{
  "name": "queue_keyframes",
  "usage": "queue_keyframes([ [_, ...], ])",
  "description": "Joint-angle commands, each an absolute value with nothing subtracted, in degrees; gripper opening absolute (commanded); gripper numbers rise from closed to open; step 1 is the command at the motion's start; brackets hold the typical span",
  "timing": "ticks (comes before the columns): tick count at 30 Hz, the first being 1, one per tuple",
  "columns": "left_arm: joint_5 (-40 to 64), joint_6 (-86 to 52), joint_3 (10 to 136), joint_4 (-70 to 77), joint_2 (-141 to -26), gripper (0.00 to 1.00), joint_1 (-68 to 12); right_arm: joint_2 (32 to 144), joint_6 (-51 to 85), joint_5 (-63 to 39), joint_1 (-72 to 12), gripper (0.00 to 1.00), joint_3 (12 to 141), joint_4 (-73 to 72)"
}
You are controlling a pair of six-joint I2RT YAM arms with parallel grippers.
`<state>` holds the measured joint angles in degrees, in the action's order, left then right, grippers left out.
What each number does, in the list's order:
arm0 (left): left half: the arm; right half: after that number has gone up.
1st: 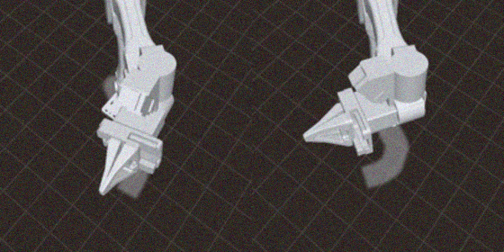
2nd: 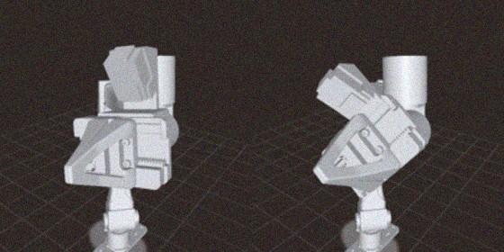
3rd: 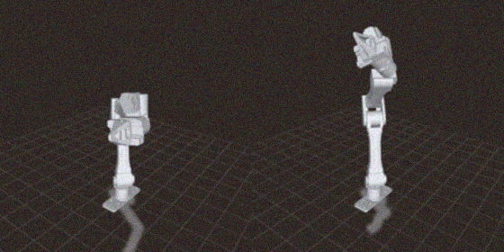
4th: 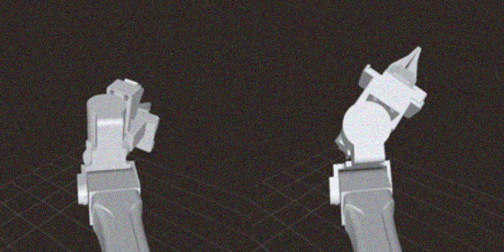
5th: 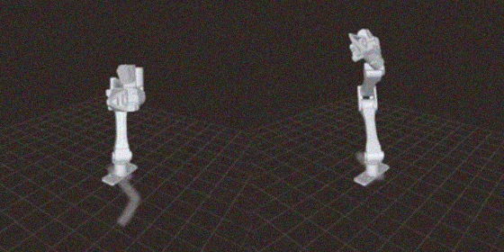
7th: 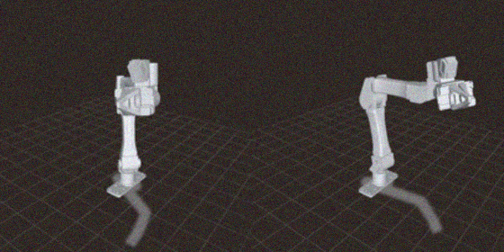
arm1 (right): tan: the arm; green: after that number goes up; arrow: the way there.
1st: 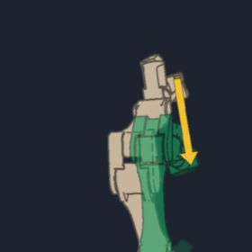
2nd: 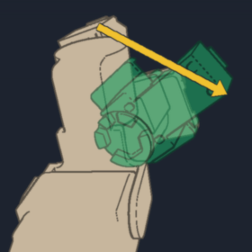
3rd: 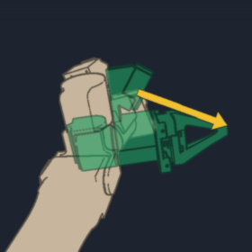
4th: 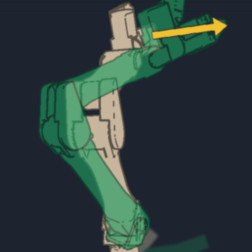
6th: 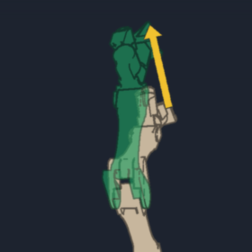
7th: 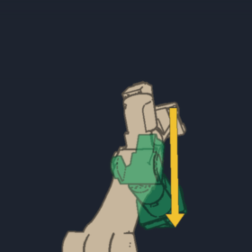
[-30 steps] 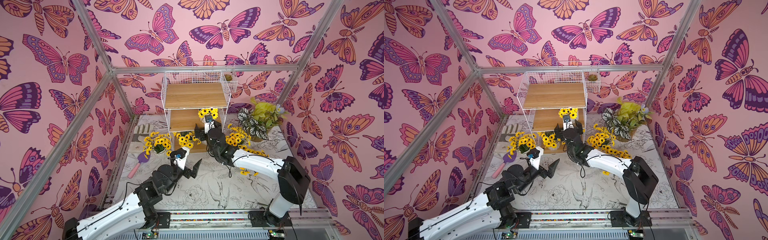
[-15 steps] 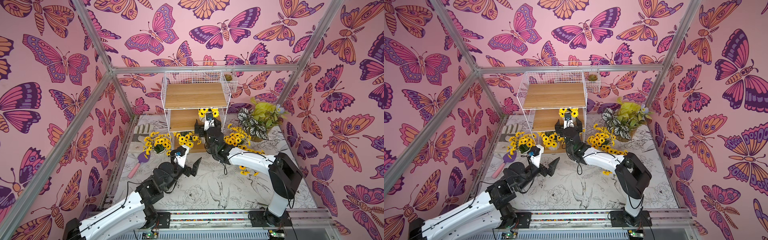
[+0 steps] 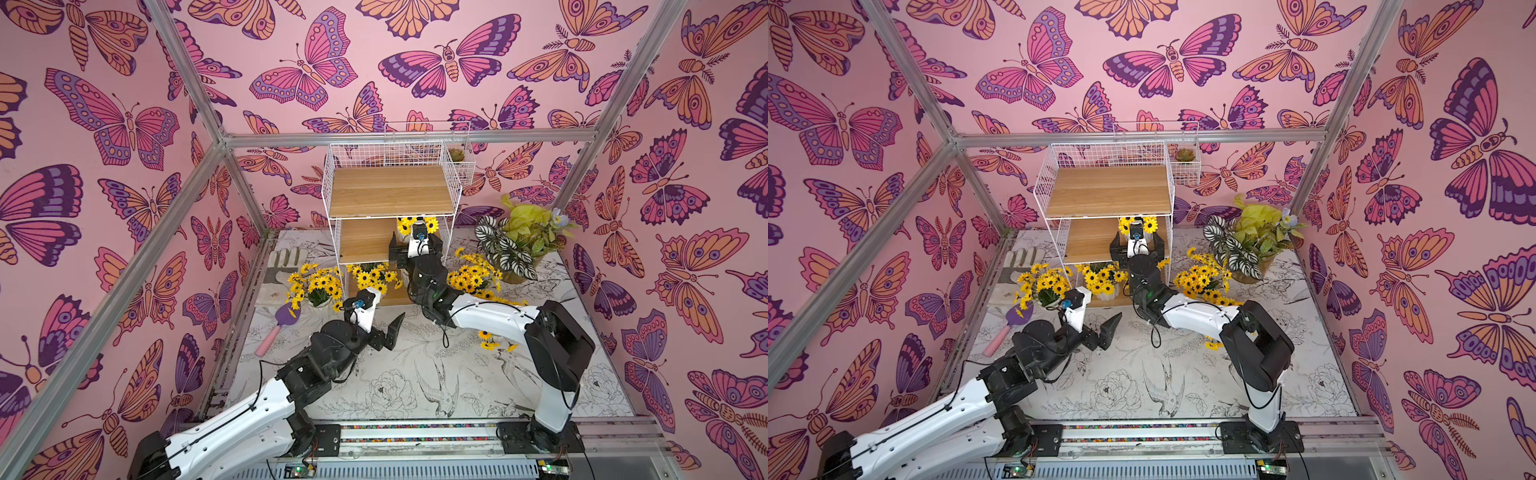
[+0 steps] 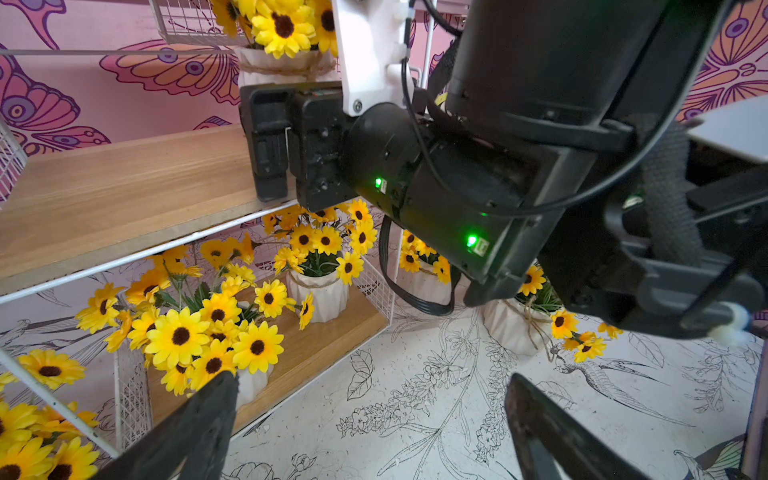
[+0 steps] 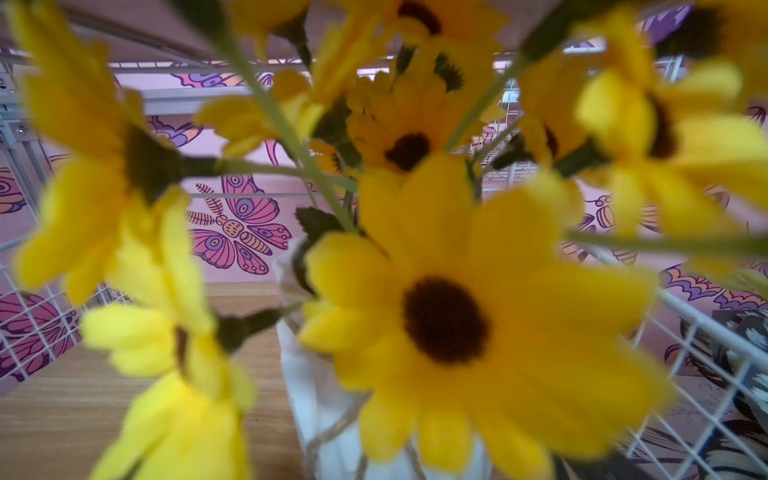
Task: Take the sunflower pots off the shelves
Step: Pick up the sunflower pot from the shelf.
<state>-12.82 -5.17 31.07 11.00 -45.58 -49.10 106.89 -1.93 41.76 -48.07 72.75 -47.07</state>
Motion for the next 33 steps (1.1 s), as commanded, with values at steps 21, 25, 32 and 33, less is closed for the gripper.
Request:
queue_keyframes([
  [21,-9.53,-7.33,30.50,14.69,-47.60,1.00,-46.41,116.41,-3.33,40.58,-45.44,0.99,81.61,-50.12],
  [25,-9.32,-7.56,30.42,14.76,-47.55,1.00,-46.32,118.30,-5.25,40.55,-45.37,0.99,84.85,-48.89],
  [32,-9.23,-7.68,30.23,14.96,-47.85,1.00,-46.04,118.94,-5.63,41.62,-45.13,0.99,85.25,-47.84],
  [33,-9.23,-7.64,30.23,14.98,-47.84,1.00,-46.05,119.26,-5.63,42.26,-45.09,1.00,85.37,-47.77],
])
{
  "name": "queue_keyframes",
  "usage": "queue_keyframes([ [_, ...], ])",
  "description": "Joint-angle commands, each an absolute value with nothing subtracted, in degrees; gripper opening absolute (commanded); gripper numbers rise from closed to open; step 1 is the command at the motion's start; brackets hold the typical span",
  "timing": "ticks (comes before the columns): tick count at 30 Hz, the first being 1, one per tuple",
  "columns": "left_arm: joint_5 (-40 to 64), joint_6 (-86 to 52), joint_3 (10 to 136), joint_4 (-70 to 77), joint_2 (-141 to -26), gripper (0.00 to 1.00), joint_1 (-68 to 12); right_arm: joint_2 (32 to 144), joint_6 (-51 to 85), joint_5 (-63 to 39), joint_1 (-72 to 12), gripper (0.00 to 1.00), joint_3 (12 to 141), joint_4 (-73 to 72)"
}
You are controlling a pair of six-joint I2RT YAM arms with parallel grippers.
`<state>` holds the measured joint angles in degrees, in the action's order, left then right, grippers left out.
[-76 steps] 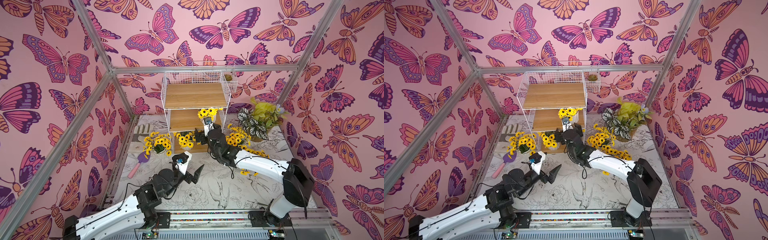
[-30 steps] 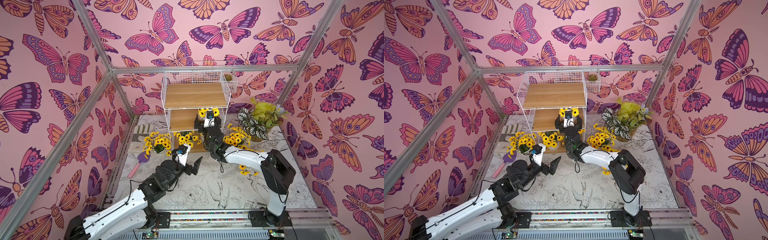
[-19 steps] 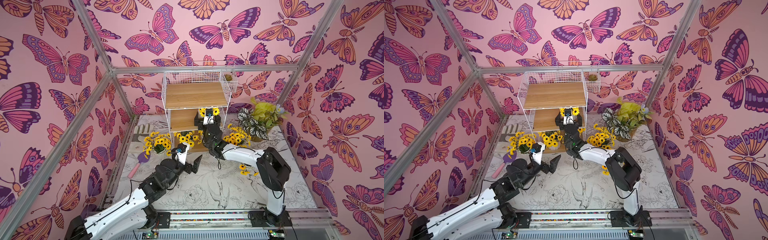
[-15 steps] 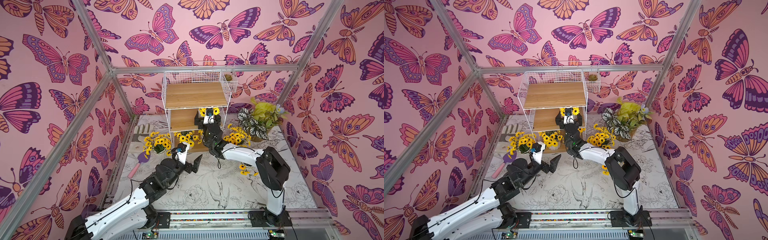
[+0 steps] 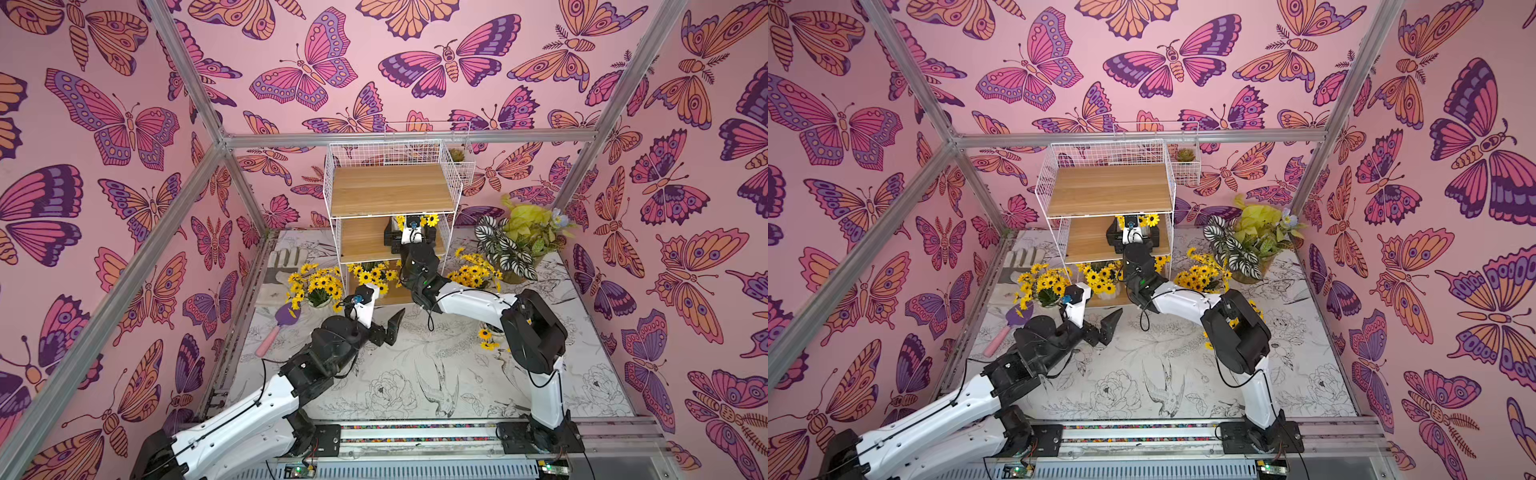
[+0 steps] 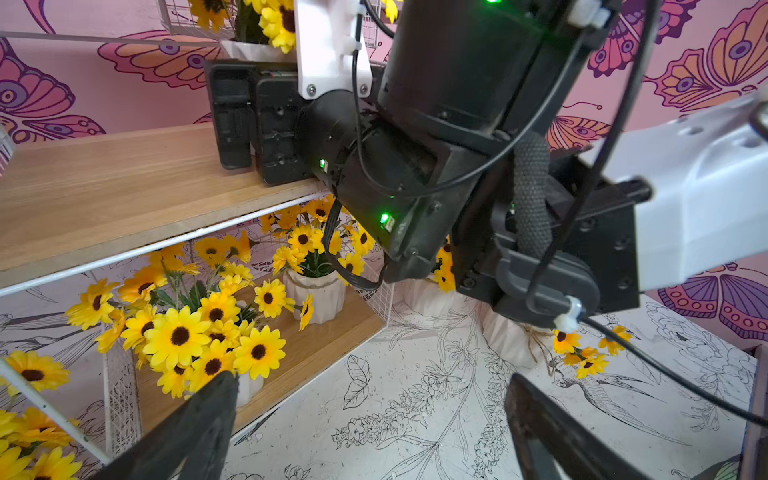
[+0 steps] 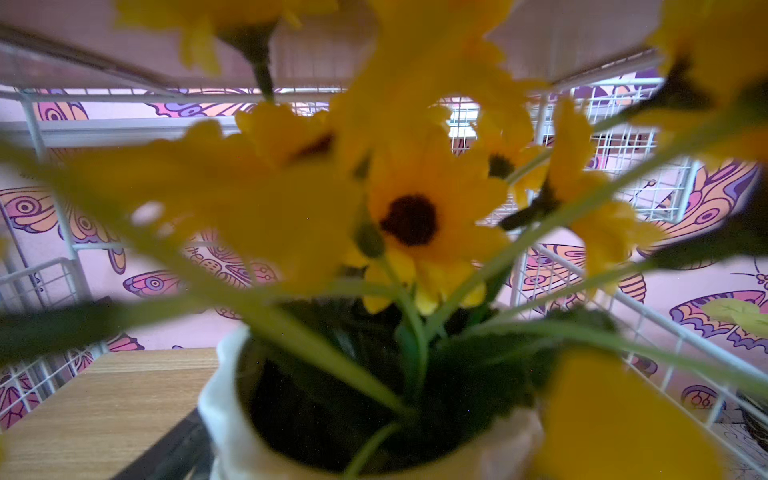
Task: Take the sunflower pots off the shelves
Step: Pick up the sunflower pot from the shelf.
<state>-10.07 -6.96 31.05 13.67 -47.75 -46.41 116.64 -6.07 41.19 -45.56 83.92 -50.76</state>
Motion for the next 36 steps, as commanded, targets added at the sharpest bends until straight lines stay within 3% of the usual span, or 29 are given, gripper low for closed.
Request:
queue_keyframes([
  [1,-9.25,-7.63,30.19,14.86,-47.85,1.00,-46.04,119.36,-5.71,42.71,-45.09,0.99,85.24,-48.04],
  [10,-9.78,-7.65,30.06,14.24,-47.24,1.00,-45.97,119.96,-5.89,42.23,-44.84,0.83,84.90,-47.60],
  [18,-10.69,-7.77,30.00,13.67,-46.59,1.00,-45.84,117.33,-6.25,40.71,-44.96,0.57,82.36,-46.93],
  [24,-11.60,-8.05,30.14,13.58,-45.46,1.00,-45.28,113.08,-6.19,37.79,-45.85,0.52,77.28,-46.30],
  [36,-13.30,-8.93,31.64,15.01,-48.74,1.00,-42.76,106.82,-6.49,34.65,-48.20,0.52,69.01,-48.78],
])
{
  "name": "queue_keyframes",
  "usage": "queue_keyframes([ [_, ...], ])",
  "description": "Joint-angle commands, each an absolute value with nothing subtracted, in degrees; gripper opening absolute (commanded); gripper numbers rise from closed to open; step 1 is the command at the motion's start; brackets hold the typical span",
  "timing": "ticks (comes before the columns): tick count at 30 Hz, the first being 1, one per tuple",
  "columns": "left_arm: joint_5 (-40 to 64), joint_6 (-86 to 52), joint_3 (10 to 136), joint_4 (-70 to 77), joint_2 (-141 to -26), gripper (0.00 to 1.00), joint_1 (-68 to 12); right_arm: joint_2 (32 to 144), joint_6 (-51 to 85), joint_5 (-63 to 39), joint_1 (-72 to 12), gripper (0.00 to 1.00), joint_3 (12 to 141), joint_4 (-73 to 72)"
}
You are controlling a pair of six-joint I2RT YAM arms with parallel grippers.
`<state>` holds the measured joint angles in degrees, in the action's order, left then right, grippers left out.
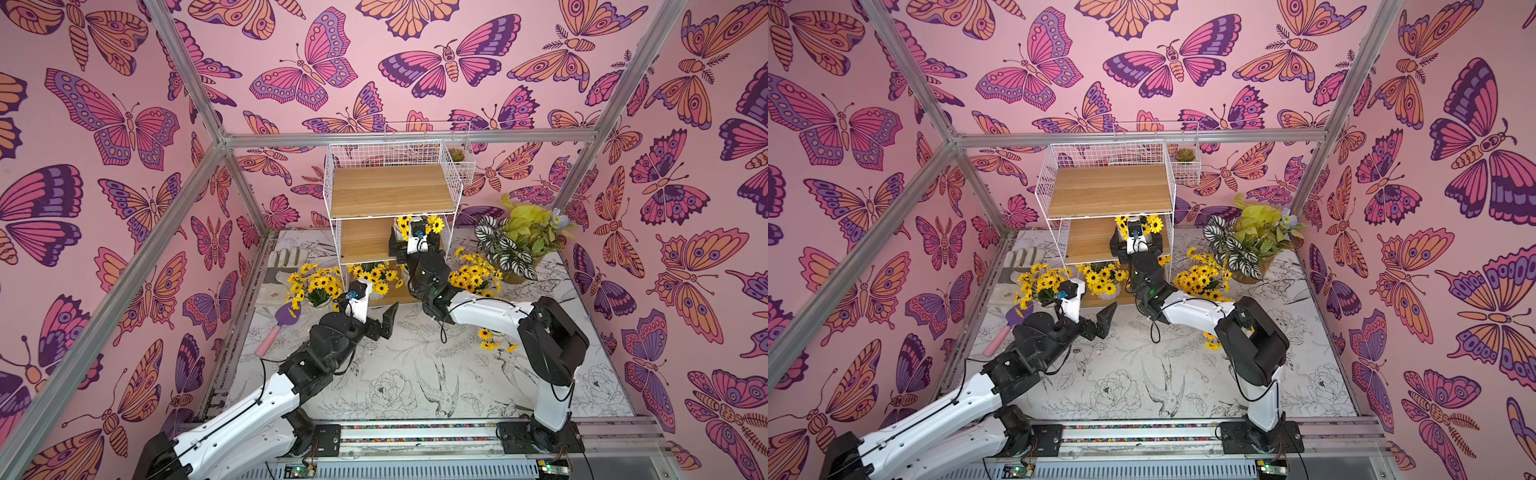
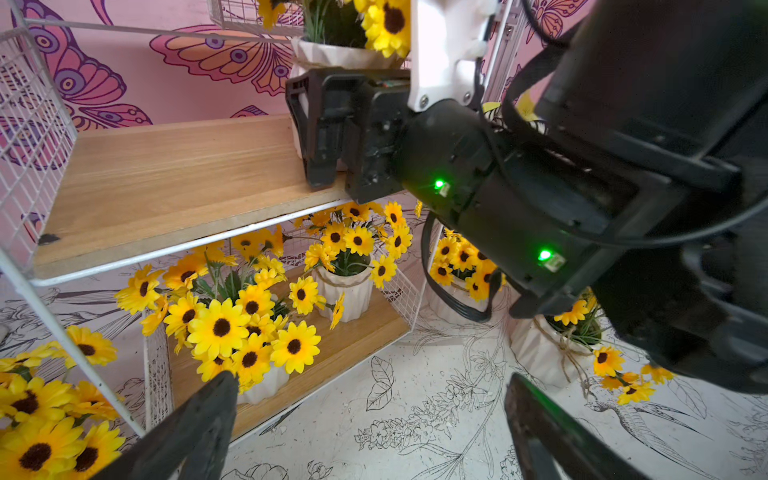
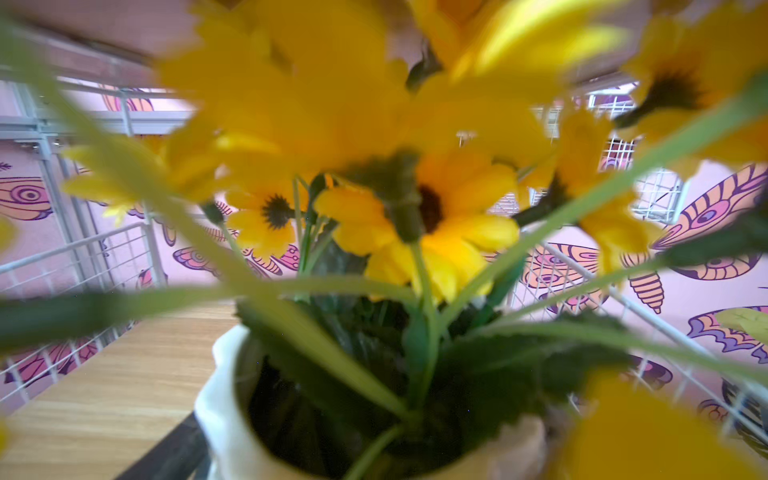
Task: Take the sunflower pots off the shelves
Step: Pick up the sunflower pot from the shelf.
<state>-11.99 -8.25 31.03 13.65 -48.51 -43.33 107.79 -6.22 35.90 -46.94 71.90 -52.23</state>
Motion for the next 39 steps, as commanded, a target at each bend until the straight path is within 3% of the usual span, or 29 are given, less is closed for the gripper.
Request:
queue_keyframes([
  [1,-13.73,-8.94,31.73,14.96,-48.78,1.00,-42.73,106.10,-6.21,34.49,-48.42,0.52,68.37,-48.66],
  [8,-14.24,-7.71,32.85,15.36,-49.44,1.00,-41.51,101.16,-3.08,31.98,-49.66,0.47,66.24,-42.29],
  [22,-15.28,-8.18,32.95,14.55,-48.33,1.00,-40.78,96.12,-0.46,28.07,-49.88,0.43,62.14,-42.68],
  [39,-15.89,-7.89,35.40,10.01,-47.43,1.00,-40.66,84.71,-0.41,19.26,-50.01,0.43,59.06,-35.92],
])
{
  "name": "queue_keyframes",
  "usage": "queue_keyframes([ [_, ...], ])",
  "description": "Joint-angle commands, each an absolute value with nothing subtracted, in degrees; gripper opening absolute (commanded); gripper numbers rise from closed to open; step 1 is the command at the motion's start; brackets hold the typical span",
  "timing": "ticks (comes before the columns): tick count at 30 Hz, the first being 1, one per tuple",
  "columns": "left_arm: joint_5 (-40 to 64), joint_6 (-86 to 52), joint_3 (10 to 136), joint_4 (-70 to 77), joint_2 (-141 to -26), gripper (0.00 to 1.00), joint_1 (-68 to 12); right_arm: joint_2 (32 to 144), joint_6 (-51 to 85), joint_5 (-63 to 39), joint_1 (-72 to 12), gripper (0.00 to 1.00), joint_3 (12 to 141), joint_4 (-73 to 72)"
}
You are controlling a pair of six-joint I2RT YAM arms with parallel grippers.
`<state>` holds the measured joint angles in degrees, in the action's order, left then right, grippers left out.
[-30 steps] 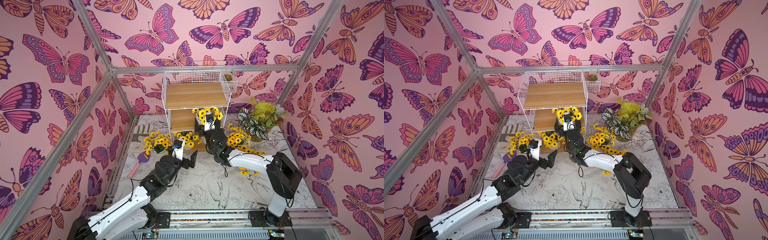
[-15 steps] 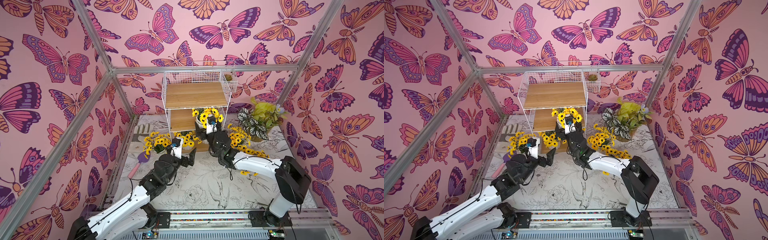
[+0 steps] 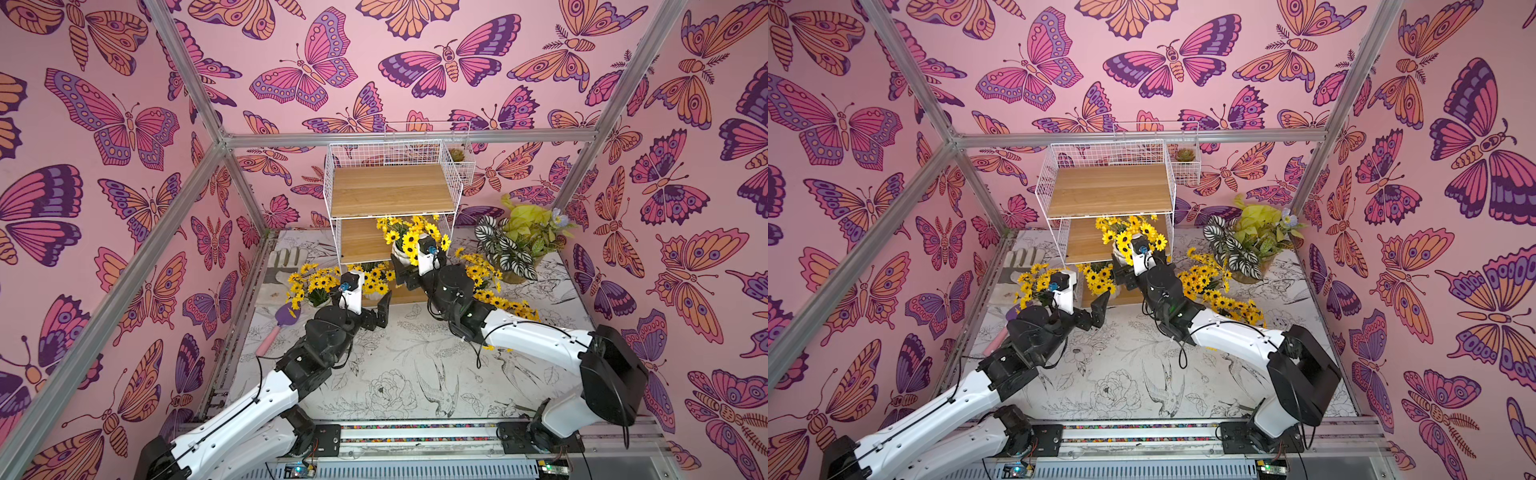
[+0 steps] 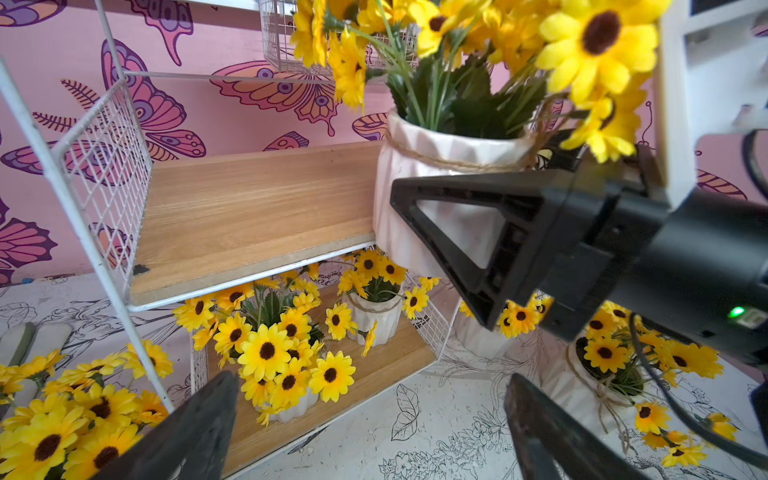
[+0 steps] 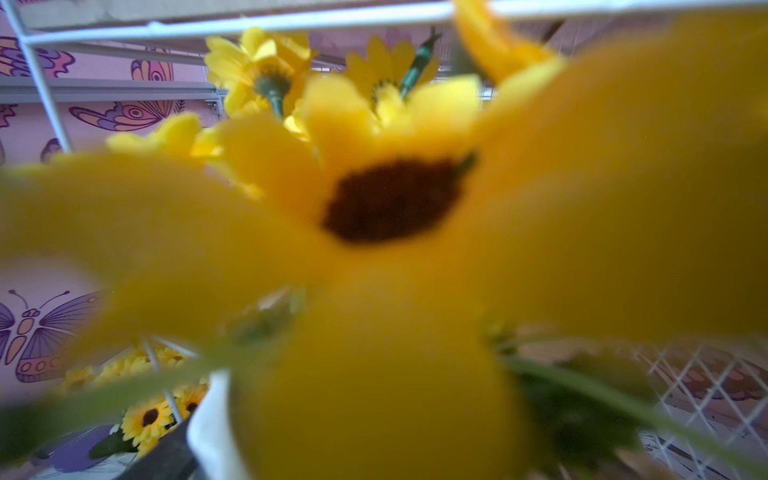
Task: Take the sunflower pots off the shelves
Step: Pick up the sunflower pot from the shelf.
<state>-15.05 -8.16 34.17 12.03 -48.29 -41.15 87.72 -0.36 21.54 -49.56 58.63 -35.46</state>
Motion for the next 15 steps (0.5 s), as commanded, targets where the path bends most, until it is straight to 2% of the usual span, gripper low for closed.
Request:
queue_keyframes([
  [1,-16.03,-7.91,35.64,9.52,-47.38,1.00,-40.61,84.20,-0.61,19.12,-50.01,0.43,58.91,-35.79],
  [9,-16.50,-9.93,35.85,7.85,-45.38,1.00,-40.62,81.53,-0.12,16.03,-50.01,0.42,57.90,-34.09],
  [15,-17.93,-10.13,37.06,0.40,-42.58,0.99,-40.61,77.43,1.17,13.17,-50.10,0.41,54.88,-32.60],
])
